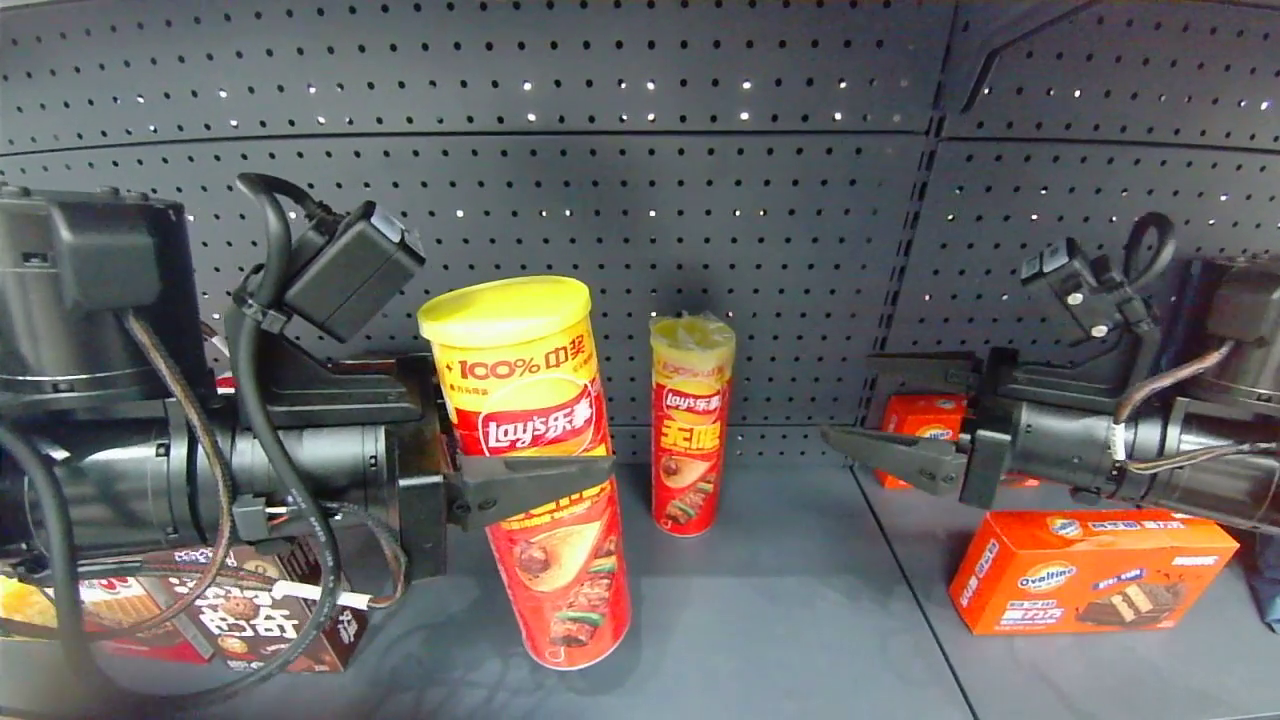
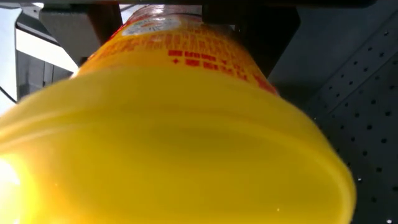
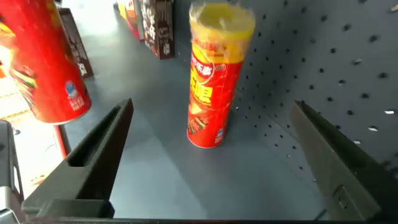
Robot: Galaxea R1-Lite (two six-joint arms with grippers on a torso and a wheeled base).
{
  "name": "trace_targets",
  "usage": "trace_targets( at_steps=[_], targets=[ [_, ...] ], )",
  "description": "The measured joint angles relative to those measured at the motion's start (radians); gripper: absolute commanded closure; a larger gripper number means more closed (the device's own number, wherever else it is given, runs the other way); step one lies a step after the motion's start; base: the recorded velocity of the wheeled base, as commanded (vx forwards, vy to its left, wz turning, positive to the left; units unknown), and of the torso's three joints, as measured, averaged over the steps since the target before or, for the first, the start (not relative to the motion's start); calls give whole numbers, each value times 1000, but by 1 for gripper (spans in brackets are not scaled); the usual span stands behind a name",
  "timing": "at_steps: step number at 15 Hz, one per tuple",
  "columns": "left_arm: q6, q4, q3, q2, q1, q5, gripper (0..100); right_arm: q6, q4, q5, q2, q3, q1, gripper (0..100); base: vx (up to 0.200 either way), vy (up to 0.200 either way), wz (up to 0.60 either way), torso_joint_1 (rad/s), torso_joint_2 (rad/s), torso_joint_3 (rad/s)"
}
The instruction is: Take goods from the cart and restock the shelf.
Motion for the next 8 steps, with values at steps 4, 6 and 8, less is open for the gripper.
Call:
trace_targets(
  at_steps=[4,6,8],
  targets=[
    [0,-1,-14,25,8,-28,100,-9,0,3,87,-53,9,0,0,0,0,0,0,0],
    [0,-1,-16,33,8,-29,100,-10,0,3,135,-91,12,0,0,0,0,0,0,0],
    [0,-1,-17,36,9,-28,100,-11,0,3,187,-128,17,0,0,0,0,0,0,0]
  ],
)
